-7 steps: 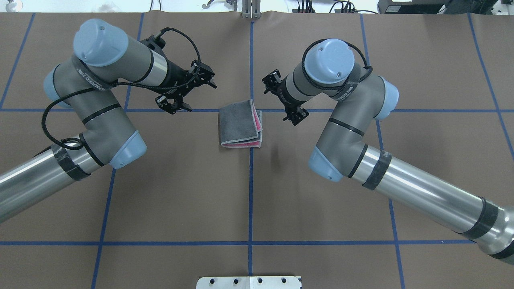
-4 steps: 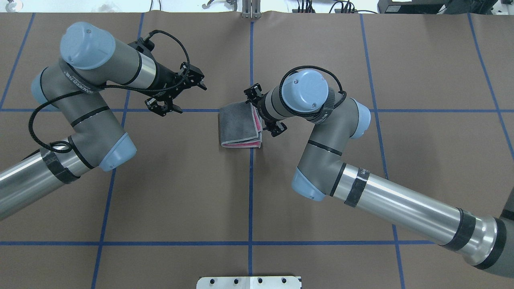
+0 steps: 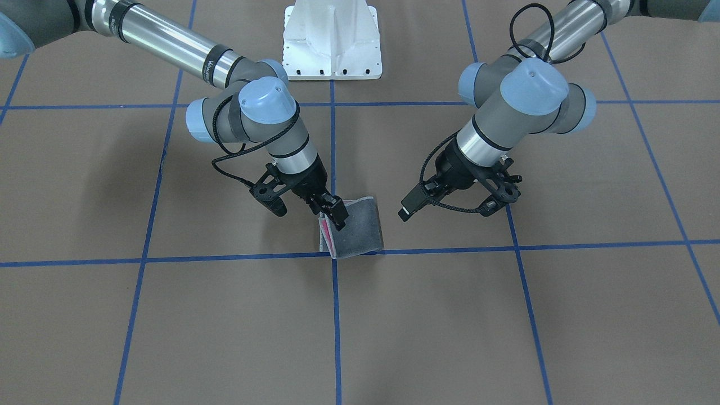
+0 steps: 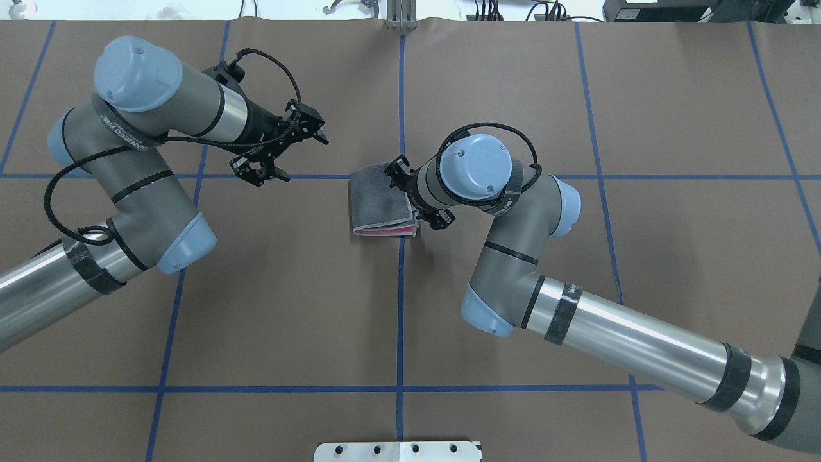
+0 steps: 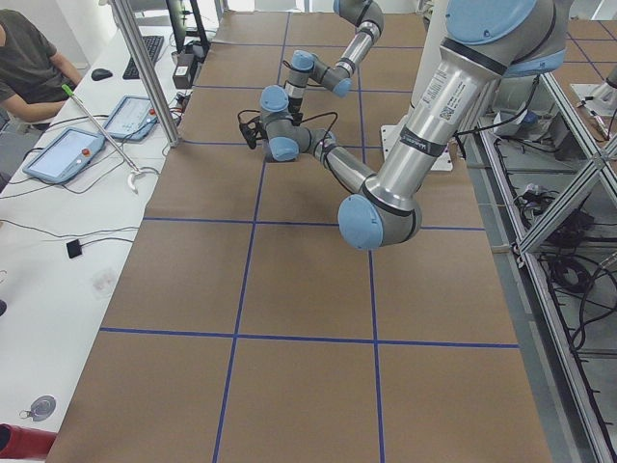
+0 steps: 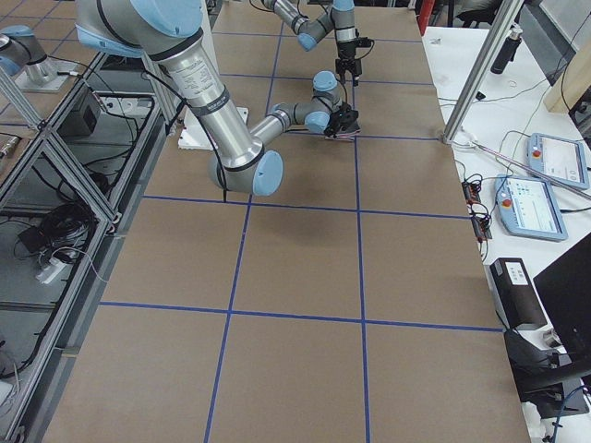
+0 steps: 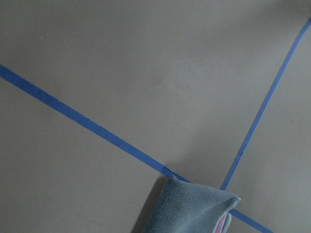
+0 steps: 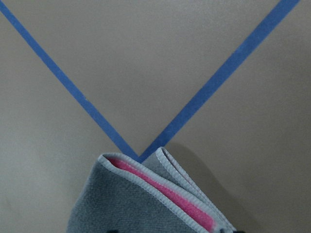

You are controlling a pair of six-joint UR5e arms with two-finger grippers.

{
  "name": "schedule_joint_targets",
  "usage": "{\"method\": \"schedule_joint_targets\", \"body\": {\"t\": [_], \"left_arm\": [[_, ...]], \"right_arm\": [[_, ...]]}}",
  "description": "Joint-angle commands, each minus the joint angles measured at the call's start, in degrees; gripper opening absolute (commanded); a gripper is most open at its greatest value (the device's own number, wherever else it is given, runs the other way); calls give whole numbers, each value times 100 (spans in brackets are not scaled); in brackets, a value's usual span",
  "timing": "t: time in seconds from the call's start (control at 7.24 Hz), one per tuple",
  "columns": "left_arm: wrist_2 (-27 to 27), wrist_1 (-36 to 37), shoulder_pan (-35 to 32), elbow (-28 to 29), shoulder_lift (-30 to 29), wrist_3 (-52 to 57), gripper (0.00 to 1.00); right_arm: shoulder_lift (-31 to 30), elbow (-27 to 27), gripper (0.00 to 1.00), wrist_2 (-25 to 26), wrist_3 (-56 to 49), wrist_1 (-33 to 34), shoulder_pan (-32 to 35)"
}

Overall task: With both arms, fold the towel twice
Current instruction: 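Lower the right gripper onto the folded towel's edge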

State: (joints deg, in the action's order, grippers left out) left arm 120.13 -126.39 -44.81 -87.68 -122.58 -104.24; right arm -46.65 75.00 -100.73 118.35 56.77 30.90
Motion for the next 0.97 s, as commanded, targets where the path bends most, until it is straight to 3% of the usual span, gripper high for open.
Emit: {"method": "schedule_joint_targets", "body": {"t": [0.0, 0.41, 0.55, 0.83], "left_arm": [[-8, 0, 8, 14, 6, 0, 100], [-34, 0, 43, 31, 6, 0, 100], [-43, 0, 52, 57, 6, 0, 100], [-51, 0, 78, 75, -3, -18, 100]], "right_arm": [[7, -55, 77, 1, -128, 131, -14], [16, -55, 61, 10, -145, 159, 12], [16, -55, 50, 10, -145, 168, 21], [25, -38, 44, 10, -154, 176, 38]]}}
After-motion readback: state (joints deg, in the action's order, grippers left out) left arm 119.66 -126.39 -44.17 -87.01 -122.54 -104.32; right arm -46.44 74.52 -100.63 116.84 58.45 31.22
